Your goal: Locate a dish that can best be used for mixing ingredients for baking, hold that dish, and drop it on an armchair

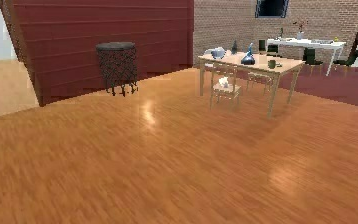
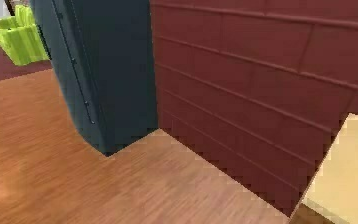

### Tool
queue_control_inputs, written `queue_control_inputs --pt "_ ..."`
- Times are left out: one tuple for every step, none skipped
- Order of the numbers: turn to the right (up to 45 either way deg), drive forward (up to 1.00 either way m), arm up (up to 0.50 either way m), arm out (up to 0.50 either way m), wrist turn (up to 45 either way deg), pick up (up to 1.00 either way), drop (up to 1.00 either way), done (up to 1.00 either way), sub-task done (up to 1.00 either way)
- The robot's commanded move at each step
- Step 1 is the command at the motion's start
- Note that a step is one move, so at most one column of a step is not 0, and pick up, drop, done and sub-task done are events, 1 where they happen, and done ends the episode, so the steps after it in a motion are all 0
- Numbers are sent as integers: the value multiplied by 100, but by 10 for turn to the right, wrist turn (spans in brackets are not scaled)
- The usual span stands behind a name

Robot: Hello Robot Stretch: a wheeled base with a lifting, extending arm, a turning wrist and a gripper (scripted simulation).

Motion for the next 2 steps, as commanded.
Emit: queue_control_inputs --pt "180 0 0 0 0 0 0 0 0" --pt "0 100 0 0 0 0 0 0 0"
